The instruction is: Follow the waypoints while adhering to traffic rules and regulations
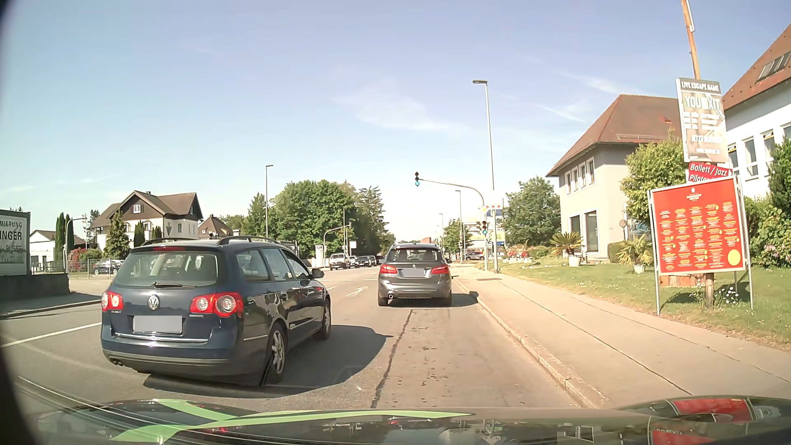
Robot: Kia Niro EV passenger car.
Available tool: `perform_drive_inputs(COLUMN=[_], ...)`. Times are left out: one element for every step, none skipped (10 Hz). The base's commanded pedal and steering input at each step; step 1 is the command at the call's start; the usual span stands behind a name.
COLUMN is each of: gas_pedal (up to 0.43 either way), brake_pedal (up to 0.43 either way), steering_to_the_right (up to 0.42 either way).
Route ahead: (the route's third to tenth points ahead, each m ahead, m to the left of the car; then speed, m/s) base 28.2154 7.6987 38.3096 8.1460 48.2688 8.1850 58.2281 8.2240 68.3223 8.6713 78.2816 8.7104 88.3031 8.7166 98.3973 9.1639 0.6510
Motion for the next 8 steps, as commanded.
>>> perform_drive_inputs(gas_pedal=[0.087, 0.087, 0.087, 0.087, 0.098, 0.110, 0.110, 0.110], brake_pedal=[0.000, 0.000, 0.000, 0.000, 0.000, 0.000, 0.000, 0.000], steering_to_the_right=[-0.058, -0.058, -0.056, -0.055, -0.054, -0.053, -0.051, -0.049])
